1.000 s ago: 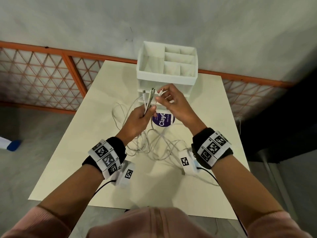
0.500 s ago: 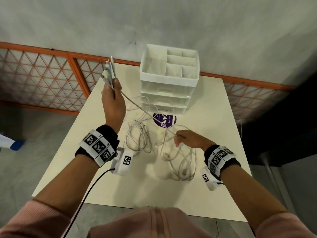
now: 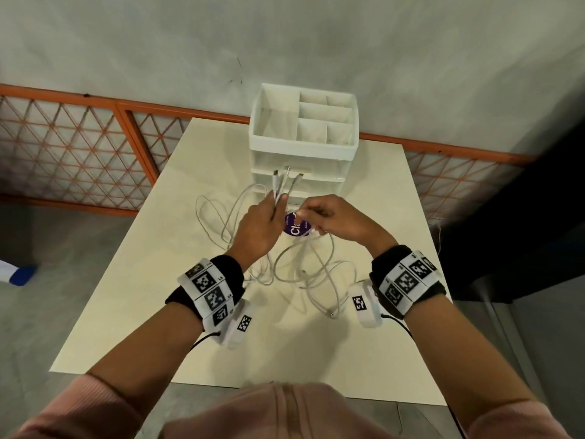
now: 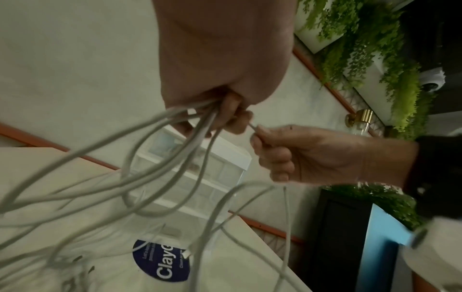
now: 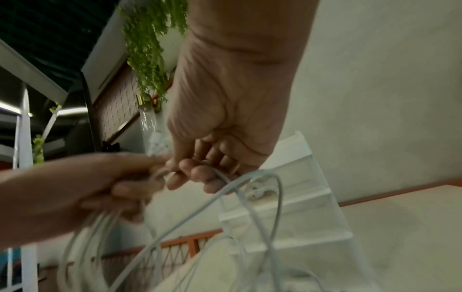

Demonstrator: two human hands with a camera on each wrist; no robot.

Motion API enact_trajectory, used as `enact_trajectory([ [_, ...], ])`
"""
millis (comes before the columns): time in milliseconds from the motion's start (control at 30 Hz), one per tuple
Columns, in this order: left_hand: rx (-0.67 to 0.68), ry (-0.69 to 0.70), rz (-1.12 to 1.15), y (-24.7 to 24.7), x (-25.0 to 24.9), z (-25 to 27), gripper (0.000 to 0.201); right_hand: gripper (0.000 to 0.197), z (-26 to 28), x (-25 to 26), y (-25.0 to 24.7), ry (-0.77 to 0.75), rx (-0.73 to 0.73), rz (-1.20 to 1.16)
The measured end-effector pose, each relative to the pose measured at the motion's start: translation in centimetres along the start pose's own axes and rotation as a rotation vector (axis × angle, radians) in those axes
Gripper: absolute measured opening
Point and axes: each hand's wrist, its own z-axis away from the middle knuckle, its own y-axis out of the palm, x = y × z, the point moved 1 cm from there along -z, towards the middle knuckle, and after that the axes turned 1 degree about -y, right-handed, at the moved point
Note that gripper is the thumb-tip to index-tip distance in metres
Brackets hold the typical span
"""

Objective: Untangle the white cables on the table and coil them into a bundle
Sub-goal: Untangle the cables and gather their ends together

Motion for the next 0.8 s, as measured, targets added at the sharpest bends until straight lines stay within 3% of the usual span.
enact_trajectory([
  [167, -0.350, 0.064, -0.069, -2.8, 0.0, -1.3, 0.040, 0.009, 1.5, -6.3, -0.3, 0.176, 0.111, 0.082],
  [300, -0.537, 0.017, -0.027, -5.7, 1.1, -2.6, 0.042, 0.033, 3.6, -12.0, -1.4, 0.346, 0.167, 0.231],
  [467, -0.489, -0.112, -0.193, -5.4, 2.2, -2.1, 0.040, 0.025, 4.5, -13.0, -2.4, 0.260, -0.087, 0.357],
  [600, -0.495, -0.207, -0.233, -5.1, 3.4, -1.5, 0.041, 0.022, 4.3, -13.0, -3.7, 0.338, -0.261, 0.453],
  [700, -0.405, -0.218, -0.233, -5.0, 4.5, -1.5, 0.038, 0.015, 4.4, -12.0, -4.2, 0.166, -0.415, 0.504],
  [800, -0.368, -0.167, -0.195, -4.3, 4.8, -1.5, 0.034, 0.016, 3.7, -9.5, -4.4, 0.204, -0.359, 0.536],
])
